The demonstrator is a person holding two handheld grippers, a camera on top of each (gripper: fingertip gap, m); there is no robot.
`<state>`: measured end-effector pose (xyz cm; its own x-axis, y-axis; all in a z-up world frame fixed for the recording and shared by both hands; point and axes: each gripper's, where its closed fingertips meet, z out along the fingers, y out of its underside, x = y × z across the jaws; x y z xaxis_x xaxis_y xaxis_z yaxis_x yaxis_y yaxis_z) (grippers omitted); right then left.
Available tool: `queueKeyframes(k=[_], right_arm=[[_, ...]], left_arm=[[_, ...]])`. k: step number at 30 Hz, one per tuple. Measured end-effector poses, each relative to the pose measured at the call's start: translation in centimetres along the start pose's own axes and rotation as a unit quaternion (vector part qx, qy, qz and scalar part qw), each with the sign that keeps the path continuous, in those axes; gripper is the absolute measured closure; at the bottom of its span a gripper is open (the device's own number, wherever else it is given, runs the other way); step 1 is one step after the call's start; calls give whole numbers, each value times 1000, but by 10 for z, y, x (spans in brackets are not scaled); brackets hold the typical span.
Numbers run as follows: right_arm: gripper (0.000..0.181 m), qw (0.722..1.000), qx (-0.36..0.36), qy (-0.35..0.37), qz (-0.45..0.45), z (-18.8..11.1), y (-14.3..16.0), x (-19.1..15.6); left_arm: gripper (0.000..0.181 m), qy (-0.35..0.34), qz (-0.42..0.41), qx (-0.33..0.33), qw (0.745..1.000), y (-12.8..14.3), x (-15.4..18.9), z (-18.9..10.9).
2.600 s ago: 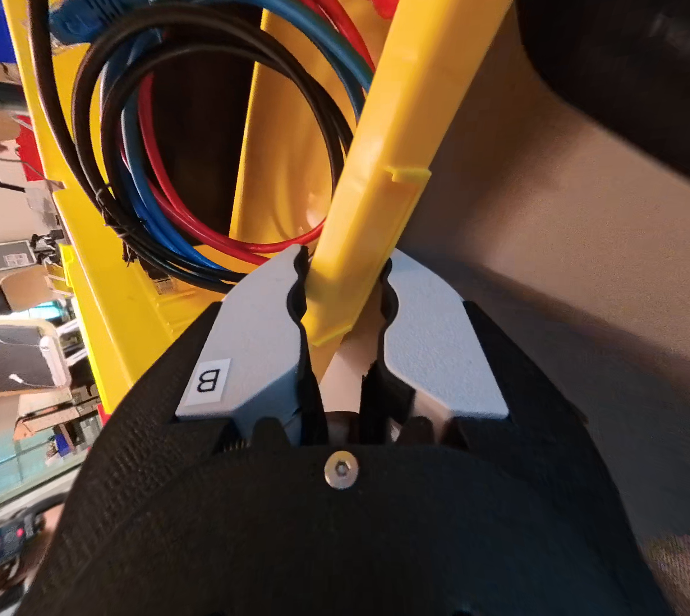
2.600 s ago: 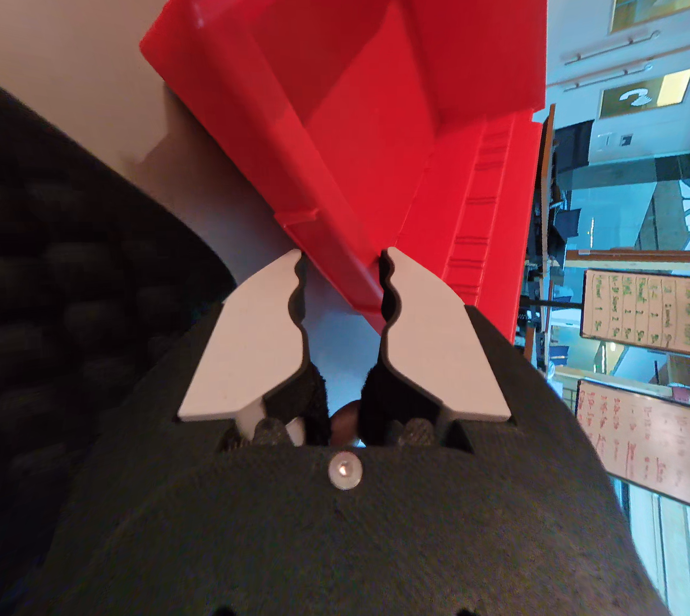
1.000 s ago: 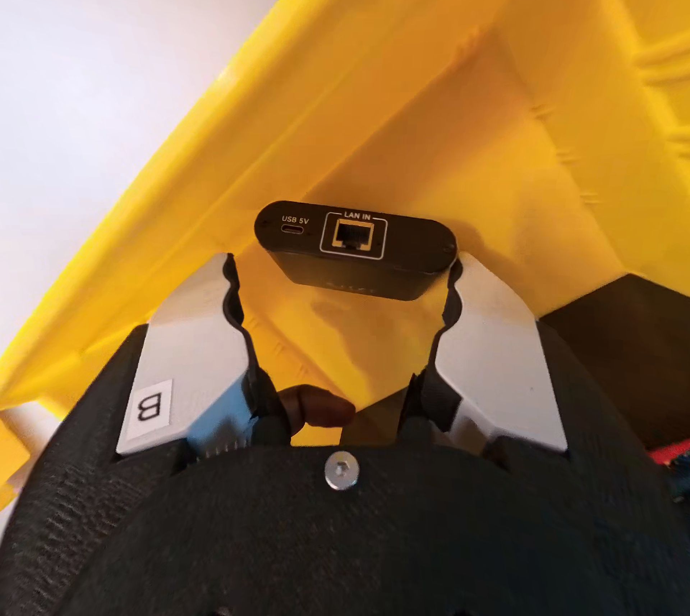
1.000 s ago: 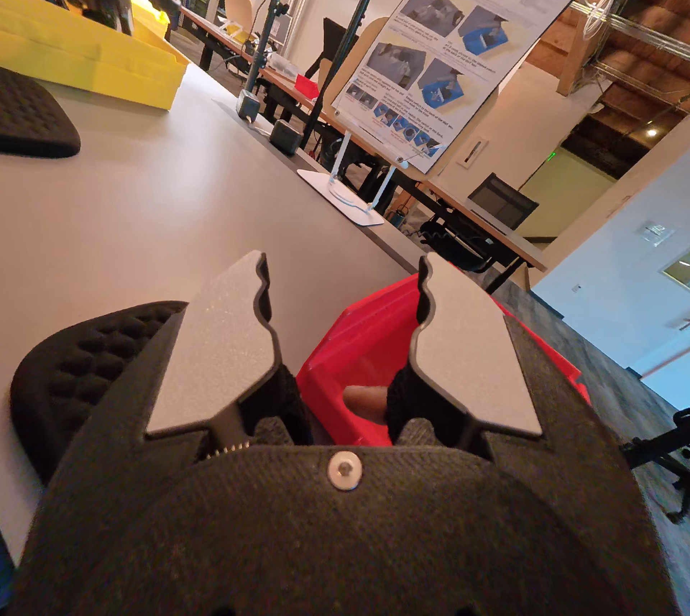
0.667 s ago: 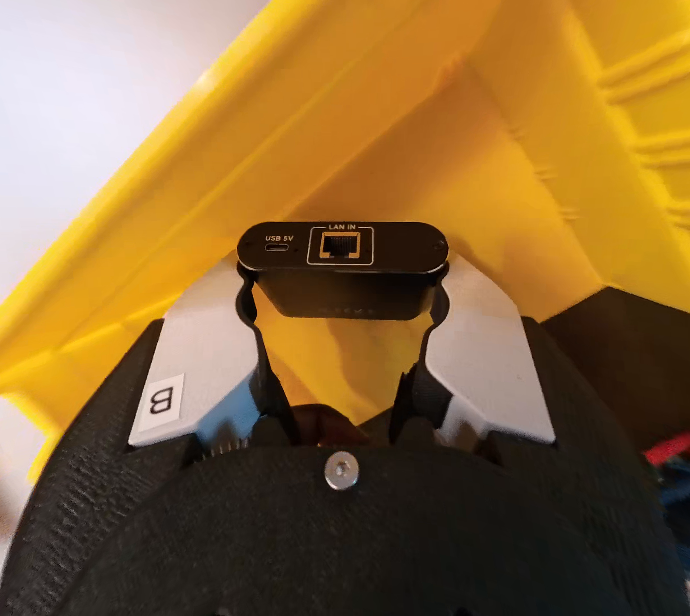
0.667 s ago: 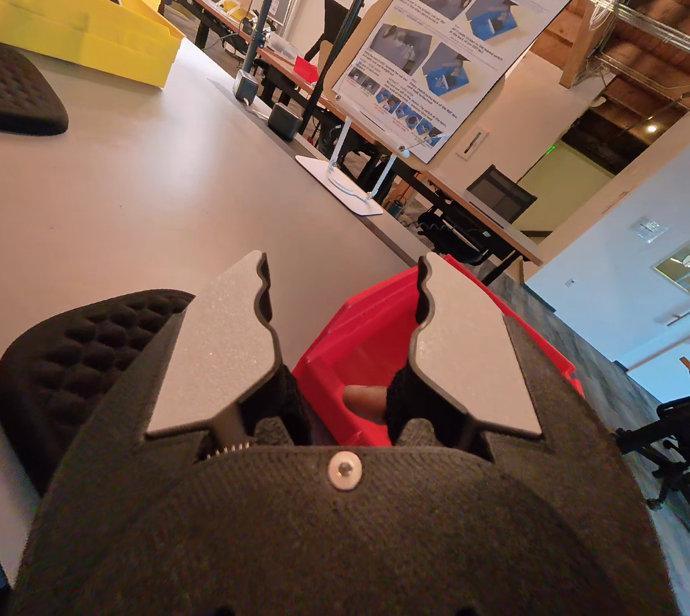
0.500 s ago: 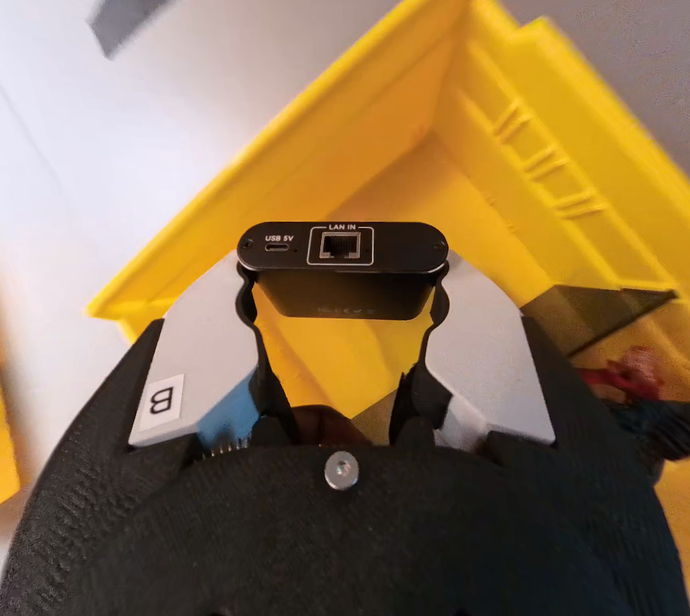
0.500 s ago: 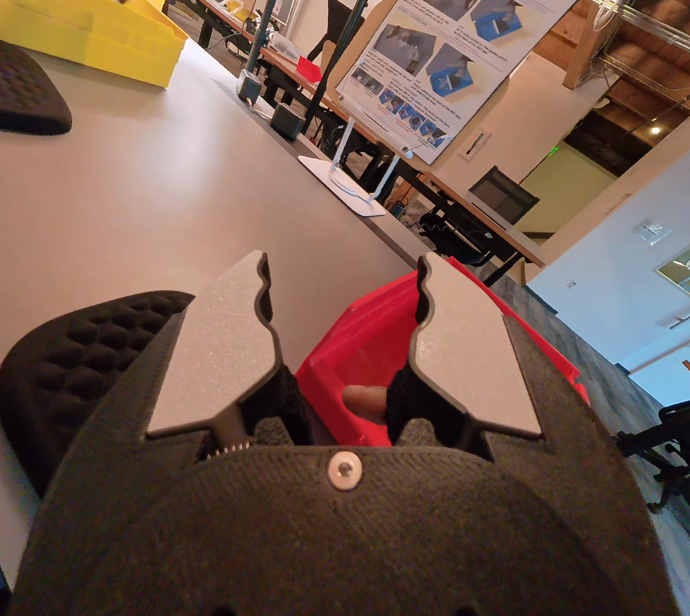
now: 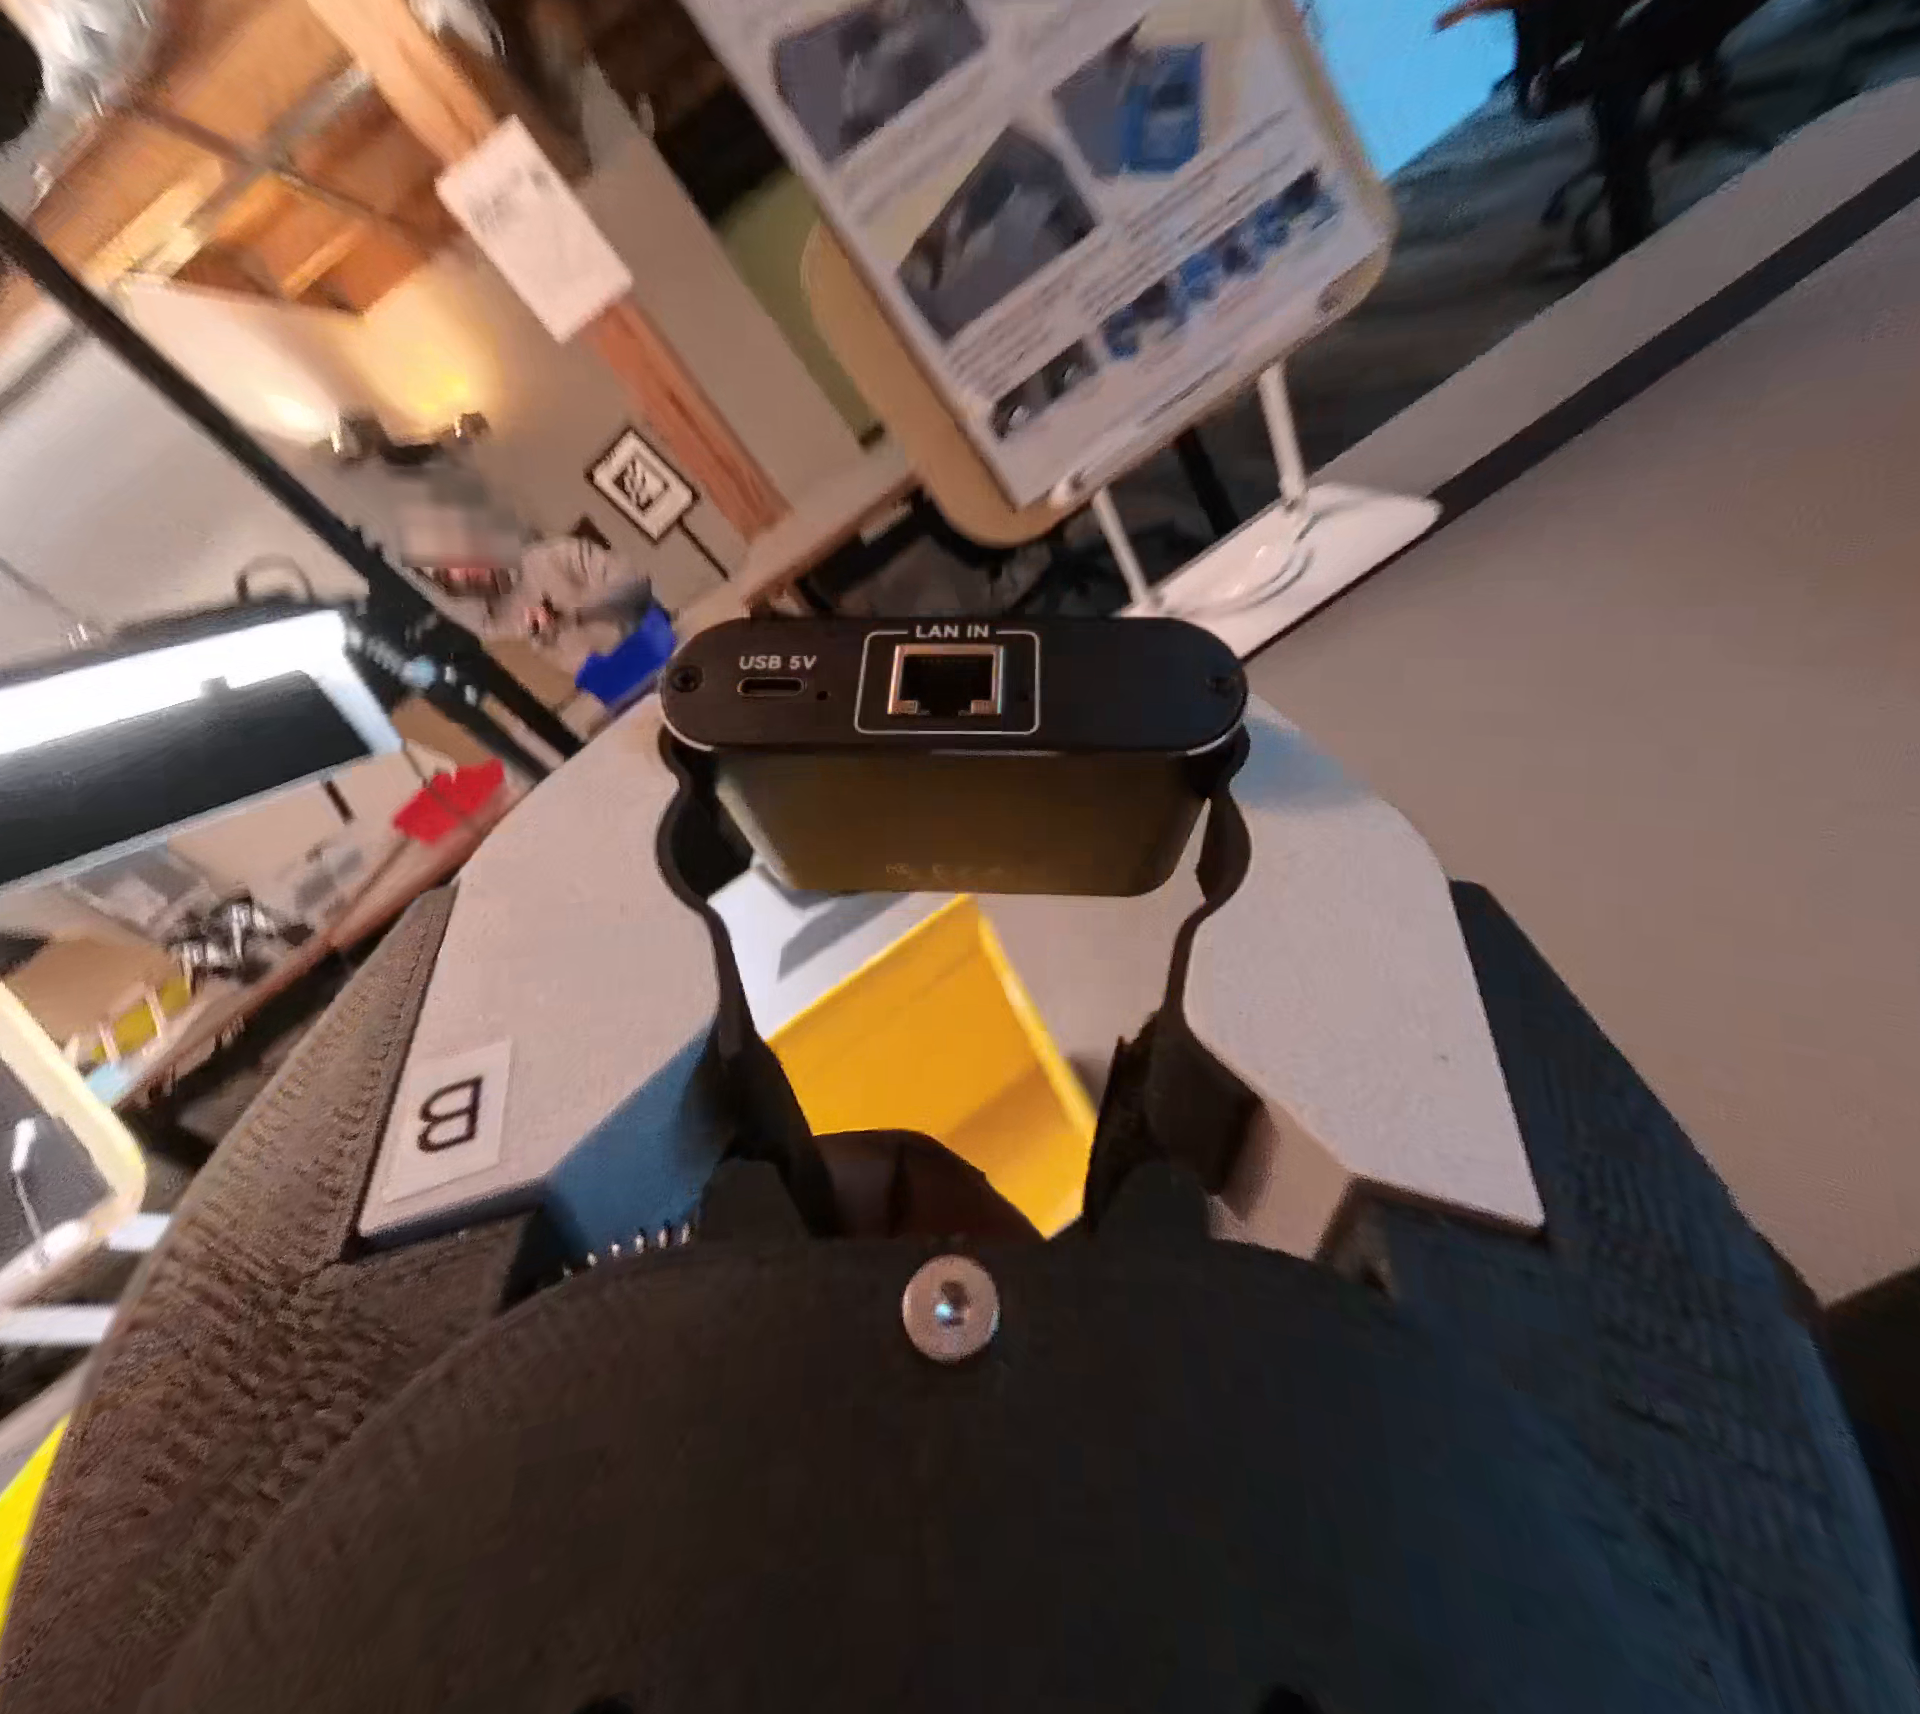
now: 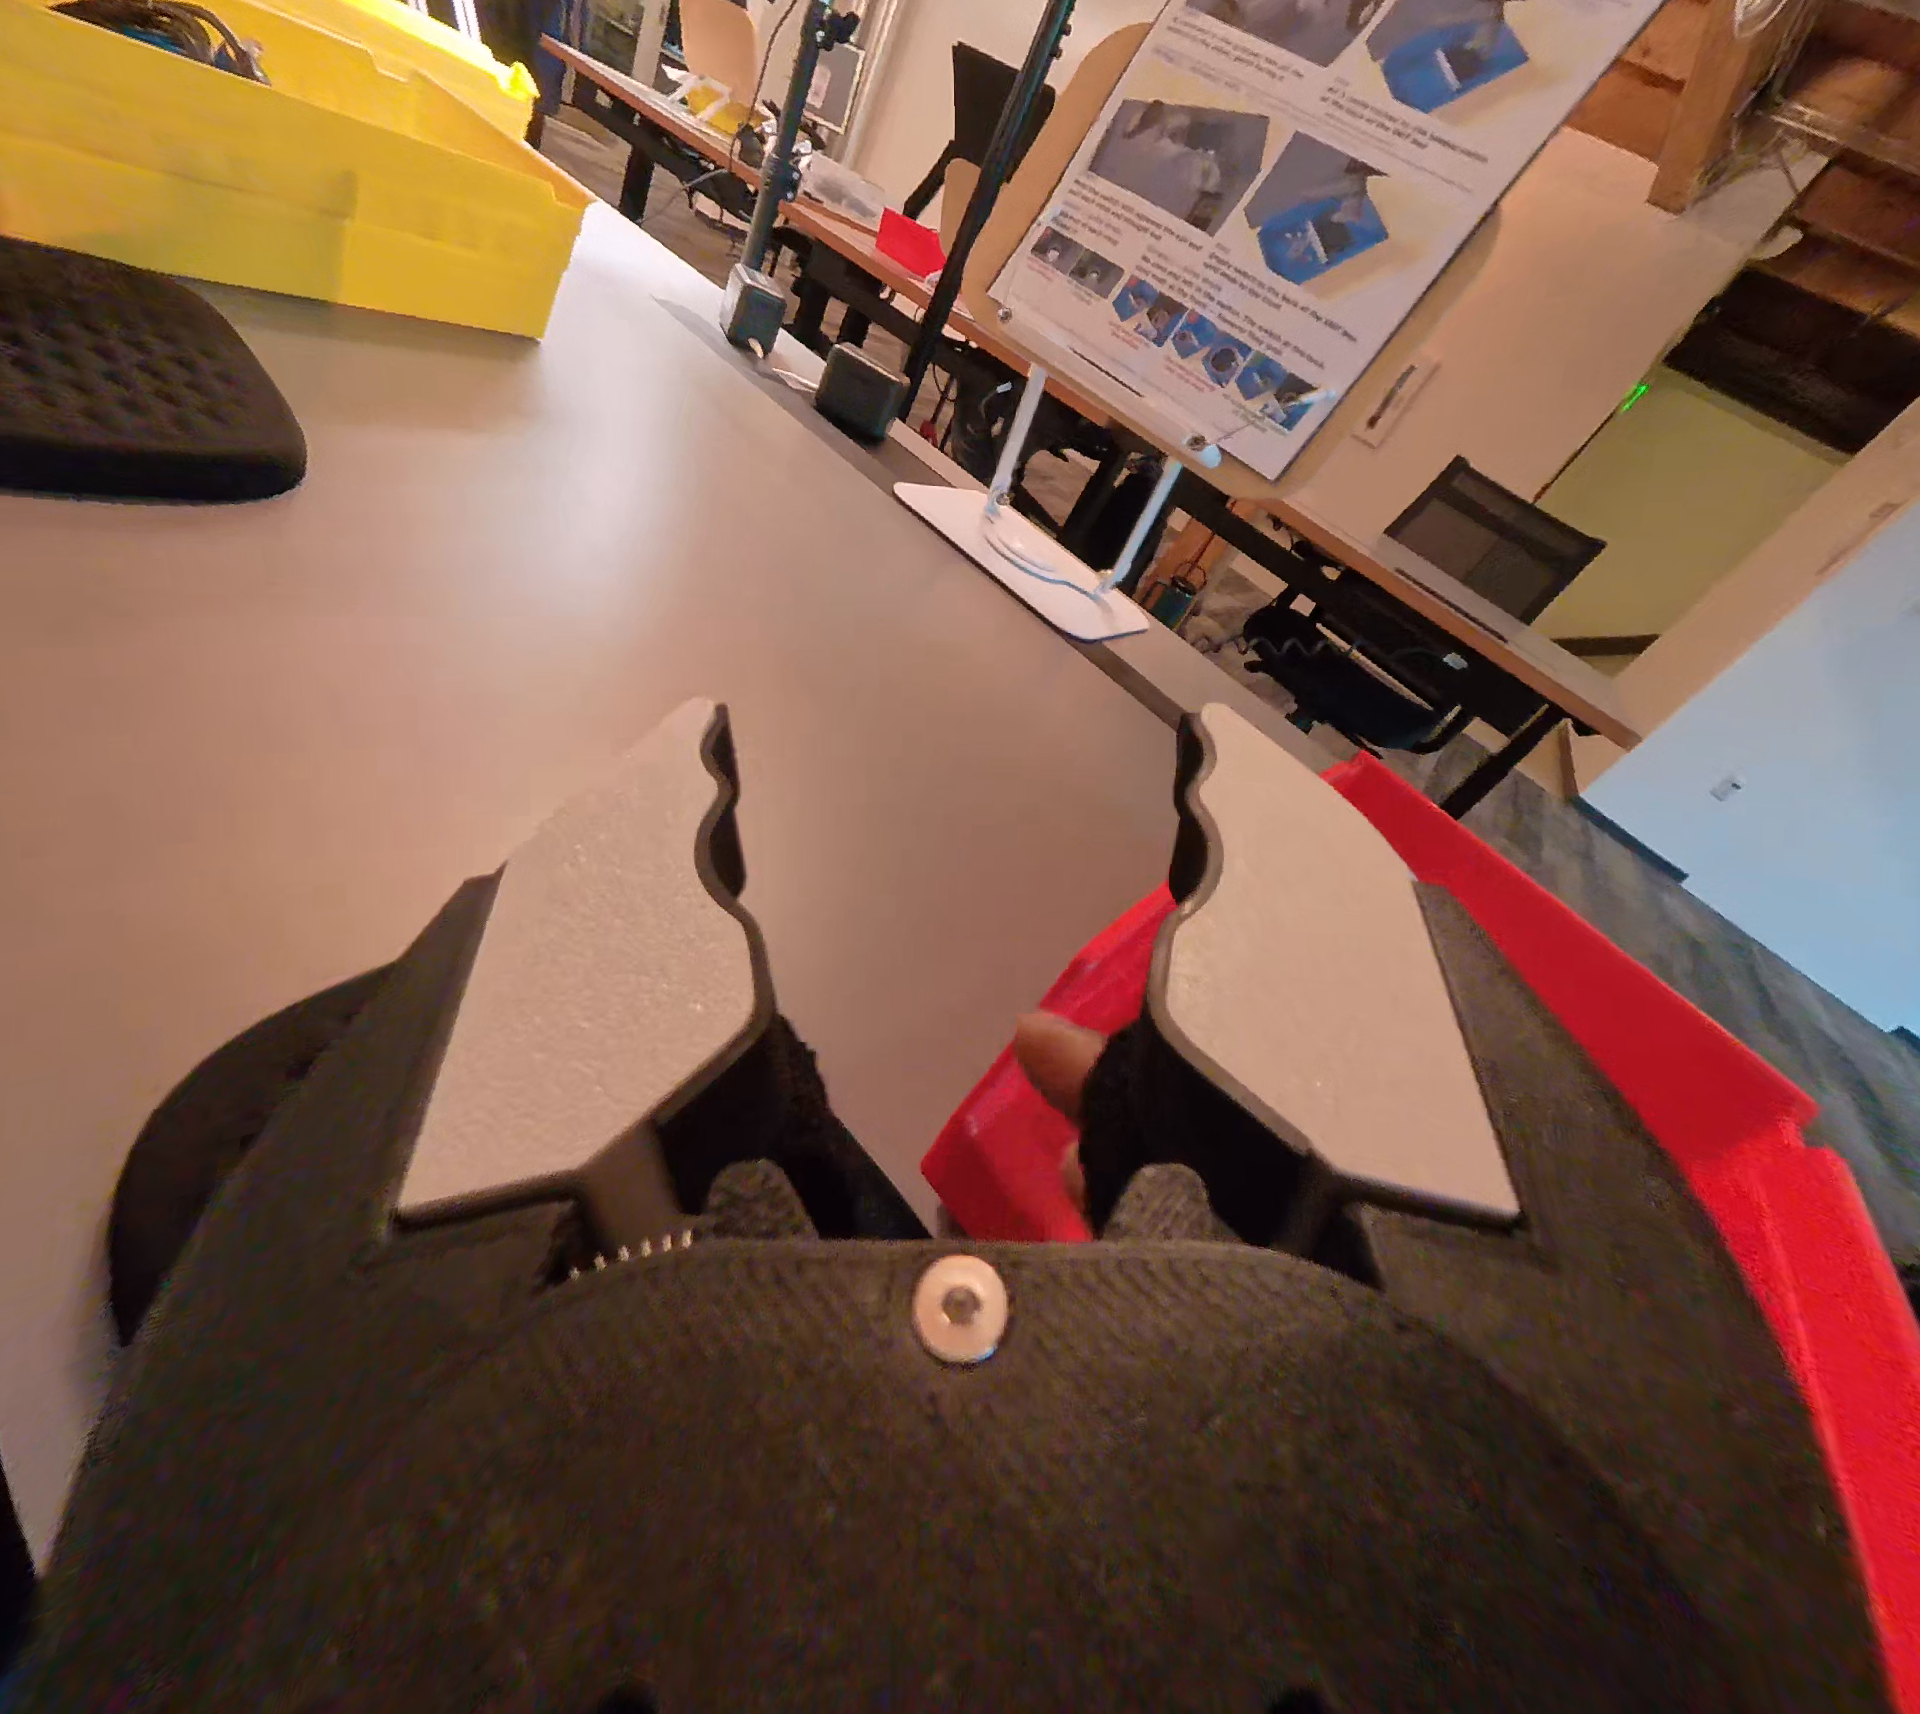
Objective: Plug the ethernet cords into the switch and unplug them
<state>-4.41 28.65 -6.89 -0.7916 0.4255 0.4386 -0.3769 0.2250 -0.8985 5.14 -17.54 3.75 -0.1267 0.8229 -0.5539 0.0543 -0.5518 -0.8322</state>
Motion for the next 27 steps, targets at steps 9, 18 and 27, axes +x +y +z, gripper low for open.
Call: queueKeyframes(k=[9,18,27], right_arm=[[100,998,43,-45,20,34,-29,-43],[120,973,25,-162,159,82,-56,-142],[148,977,-14,-161,138,104,-56,-182]], left_arm=[[88,13,114,73,991,-37,160,-18],[88,78,179,74,978,-32,278,-14],[89,116,211,80,967,-33,315,-23]])
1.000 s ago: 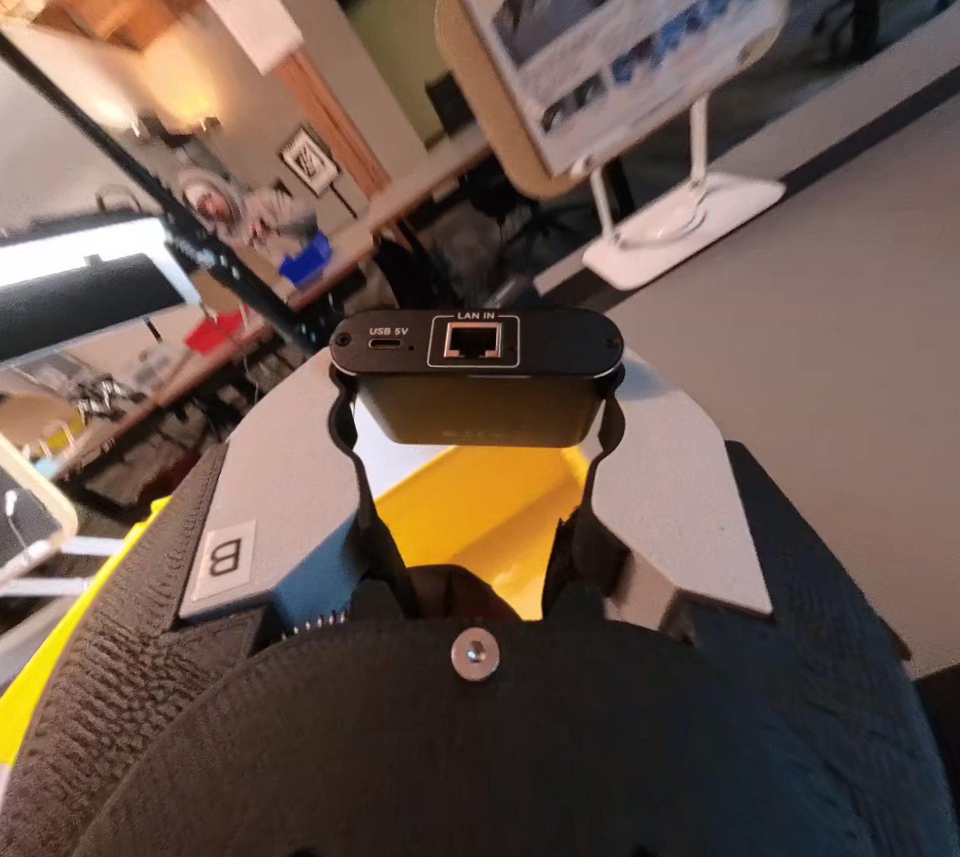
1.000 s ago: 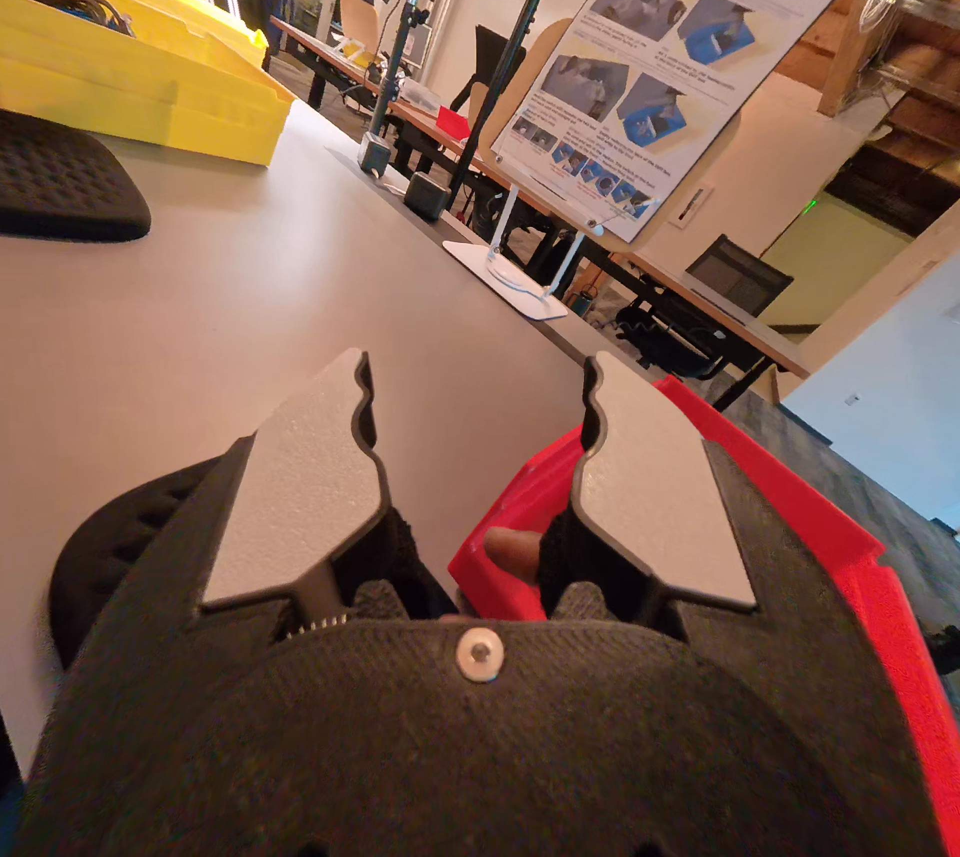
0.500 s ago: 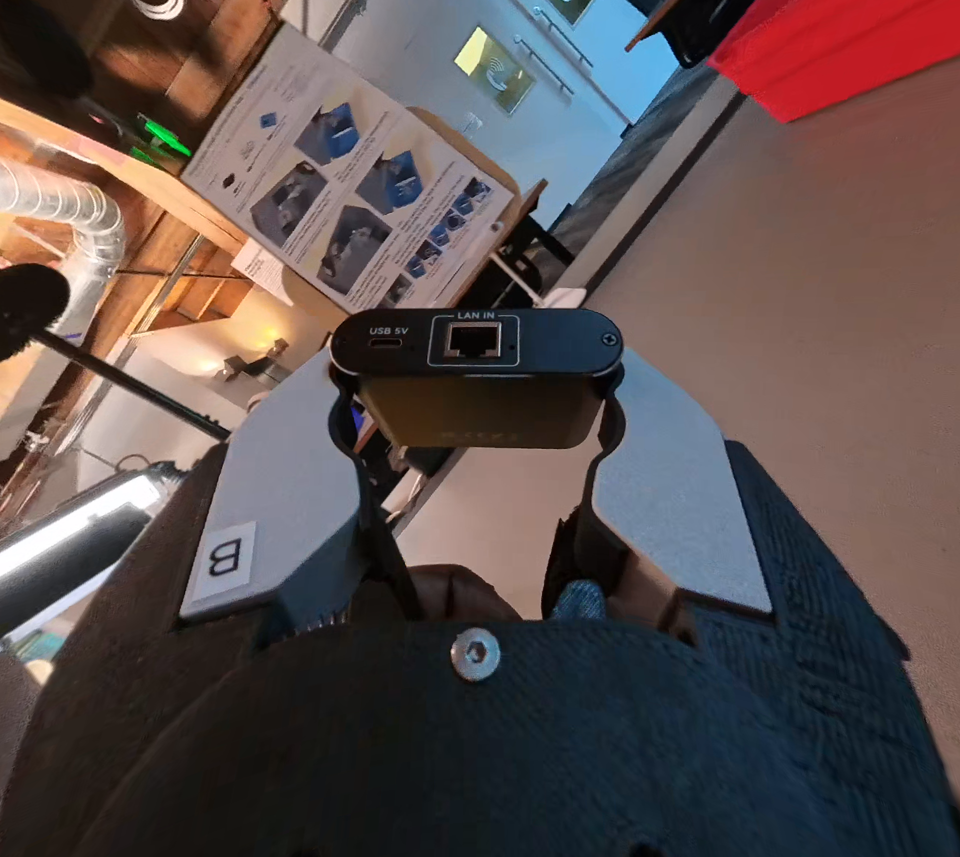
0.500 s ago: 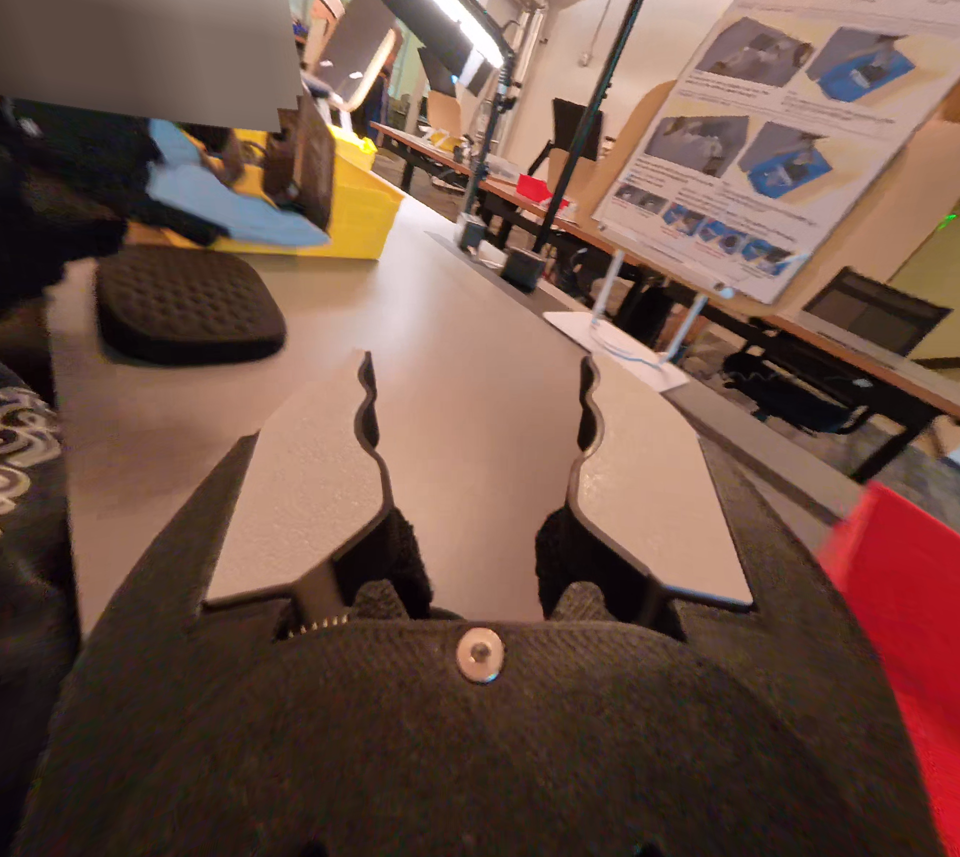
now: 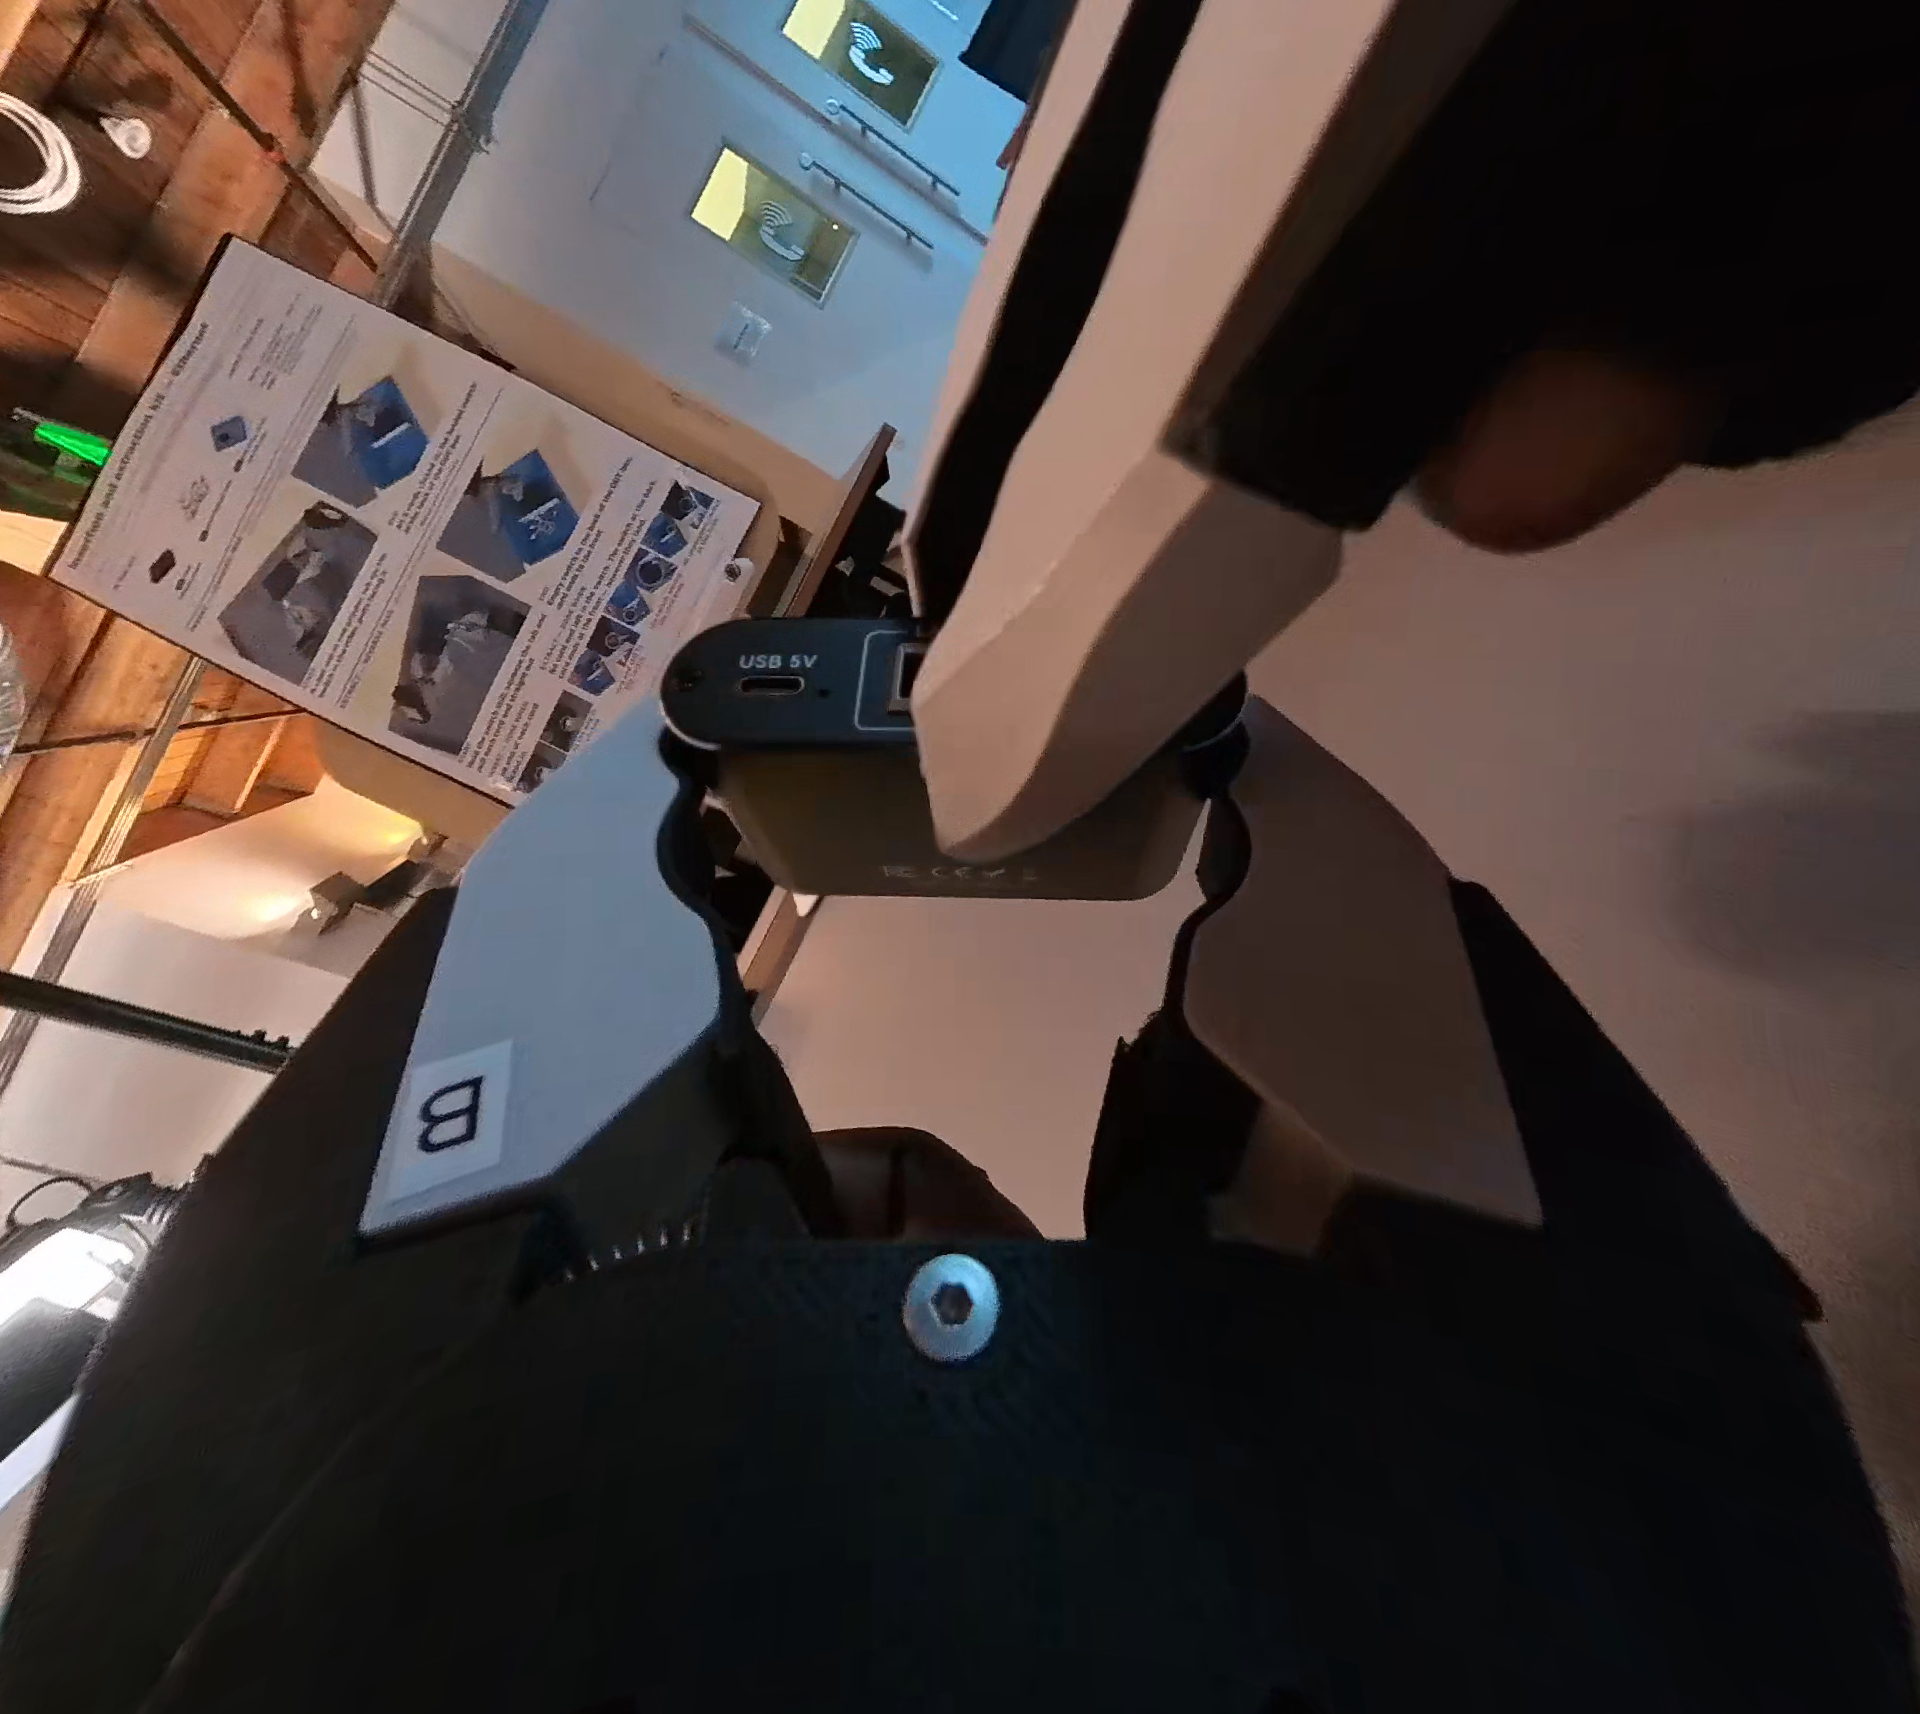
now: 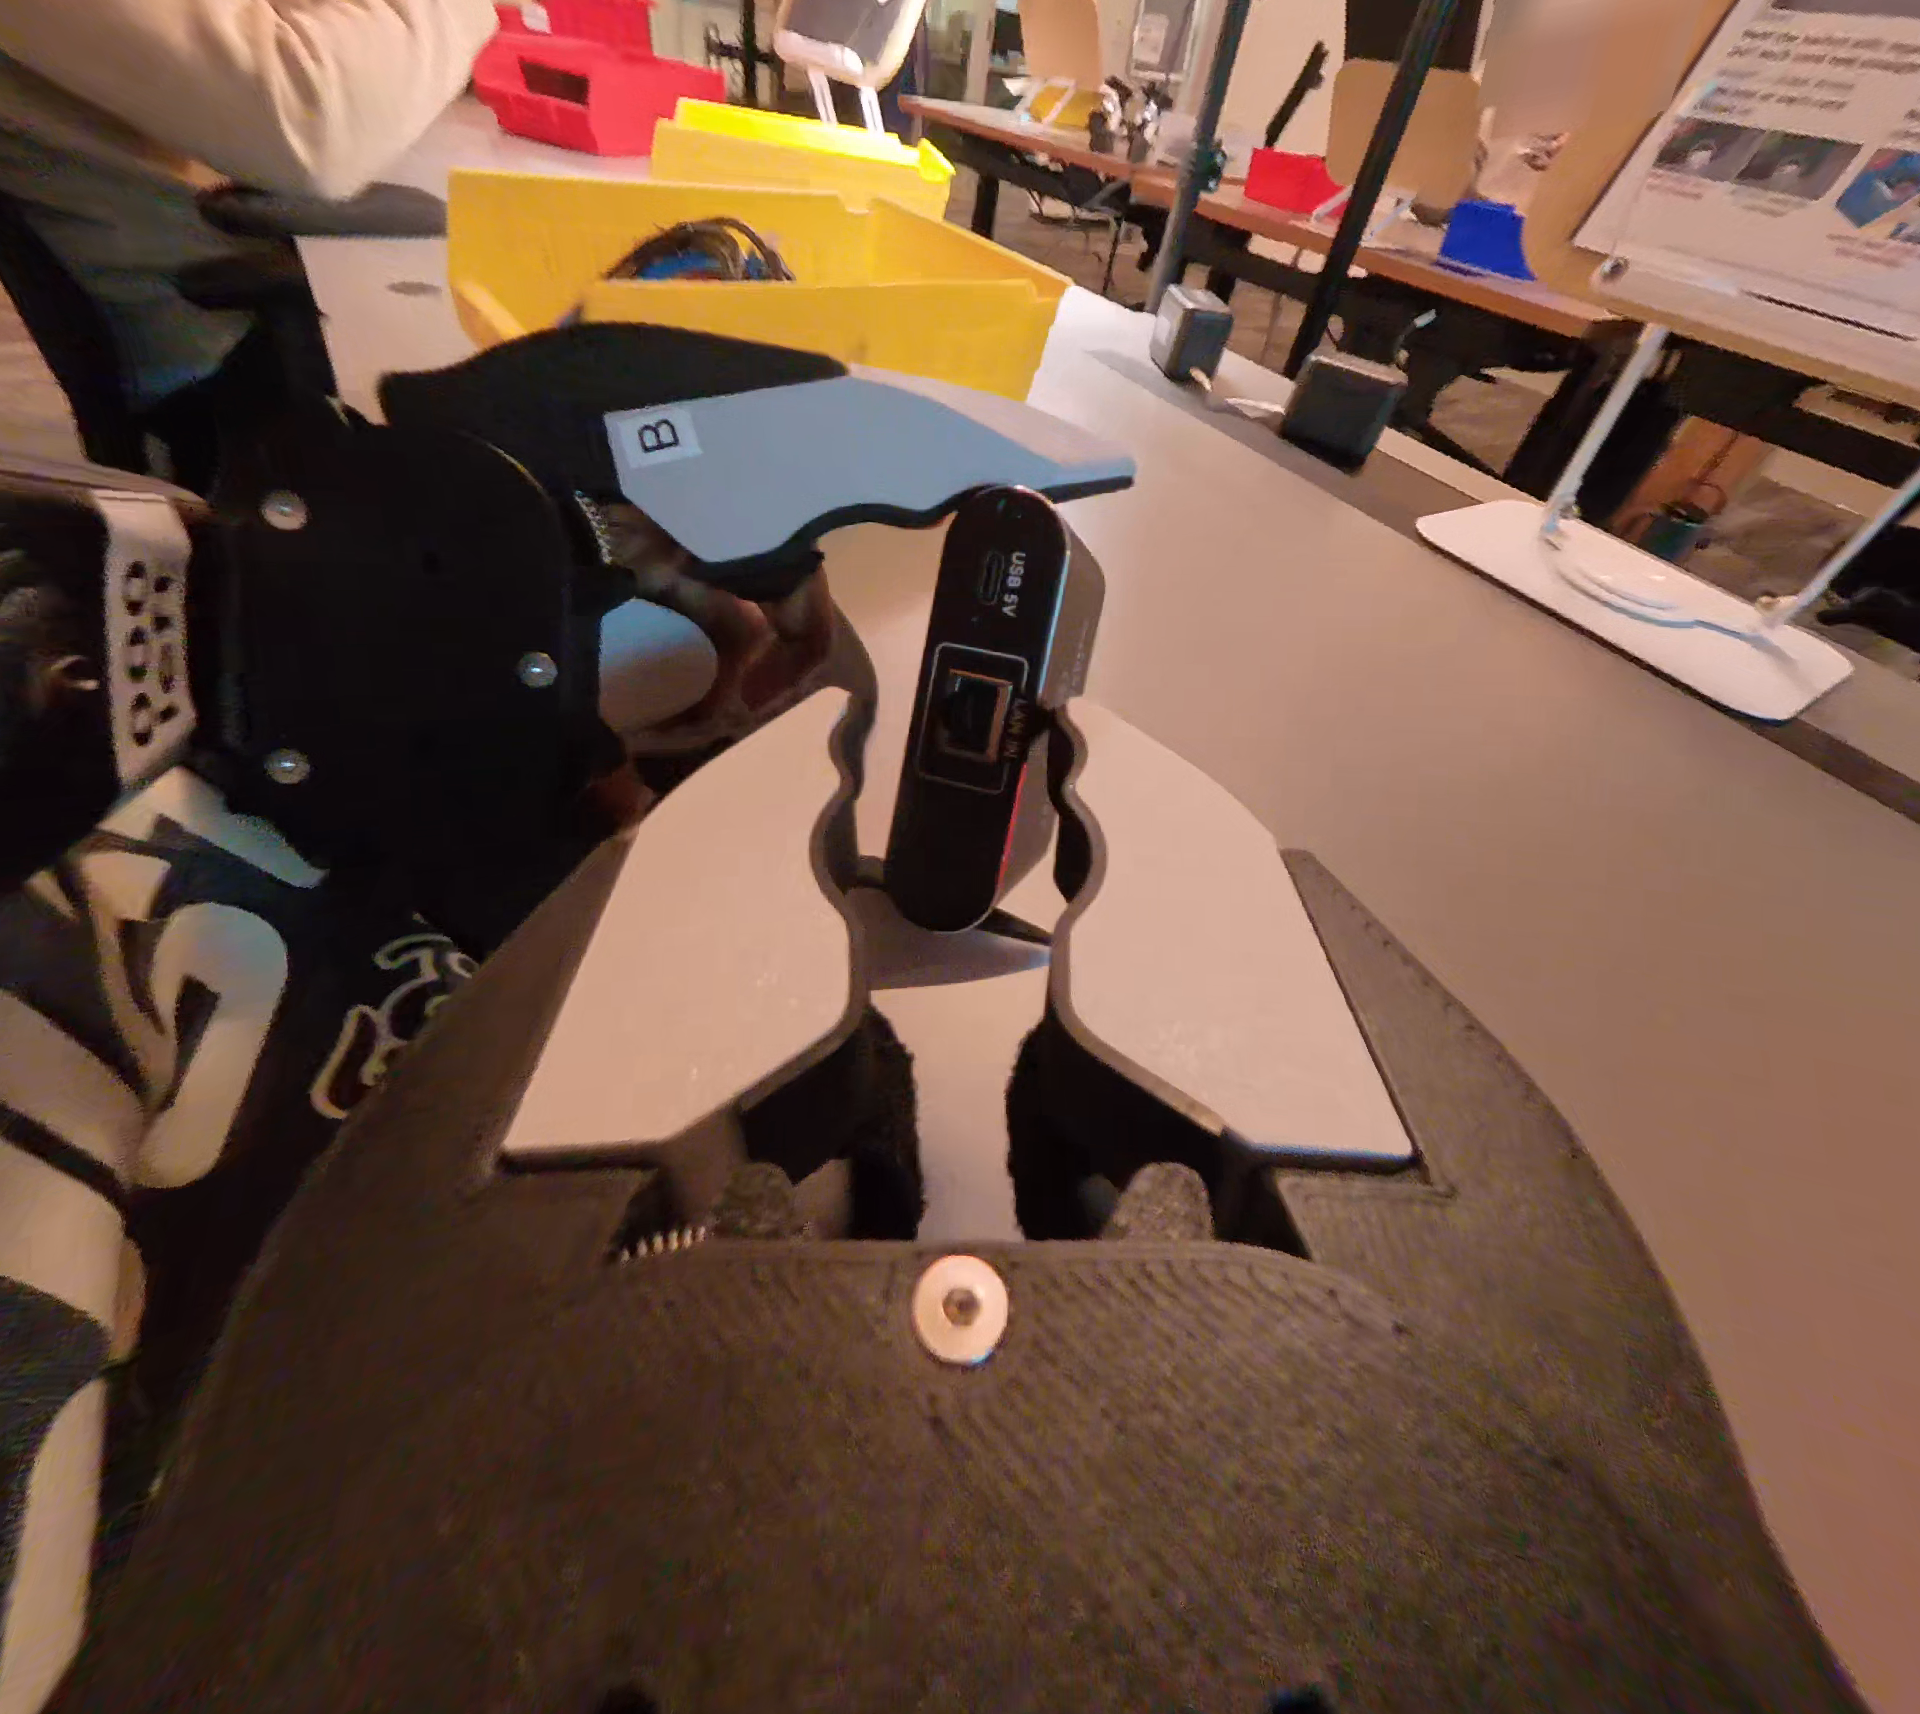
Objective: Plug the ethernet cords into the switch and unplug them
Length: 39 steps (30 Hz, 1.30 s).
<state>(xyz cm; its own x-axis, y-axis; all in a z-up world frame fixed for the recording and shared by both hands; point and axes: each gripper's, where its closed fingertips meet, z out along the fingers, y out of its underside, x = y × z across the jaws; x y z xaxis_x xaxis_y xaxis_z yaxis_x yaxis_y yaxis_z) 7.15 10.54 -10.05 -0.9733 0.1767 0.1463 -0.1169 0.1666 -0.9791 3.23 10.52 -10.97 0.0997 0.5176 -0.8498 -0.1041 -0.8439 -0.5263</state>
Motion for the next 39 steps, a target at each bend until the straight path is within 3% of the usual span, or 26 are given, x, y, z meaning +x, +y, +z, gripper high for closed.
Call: queueKeyframes(k=[9,13,16,20,30,33,36,39], right_arm=[[157,995,-86,44,-11,0,18,12],[158,986,-137,90,11,-21,26,45],[158,970,-219,81,68,-40,50,58],[158,954,-272,64,108,-53,70,63],[157,946,-293,67,118,-46,91,69],[138,959,-259,50,100,-47,78,68],[132,966,-250,17,66,-61,71,66],[131,952,-300,-10,61,-79,89,63]], left_arm=[[89,12,37,-17,999,4,15,6],[89,47,-26,10,999,8,10,-1],[91,57,-89,18,994,19,-6,-6],[96,37,-127,9,991,37,-28,-9],[99,20,-133,-6,991,53,-41,-11],[99,23,-143,-8,989,56,-43,-12],[99,30,-163,-7,986,59,-45,-13],[99,34,-179,-6,983,63,-49,-15]])
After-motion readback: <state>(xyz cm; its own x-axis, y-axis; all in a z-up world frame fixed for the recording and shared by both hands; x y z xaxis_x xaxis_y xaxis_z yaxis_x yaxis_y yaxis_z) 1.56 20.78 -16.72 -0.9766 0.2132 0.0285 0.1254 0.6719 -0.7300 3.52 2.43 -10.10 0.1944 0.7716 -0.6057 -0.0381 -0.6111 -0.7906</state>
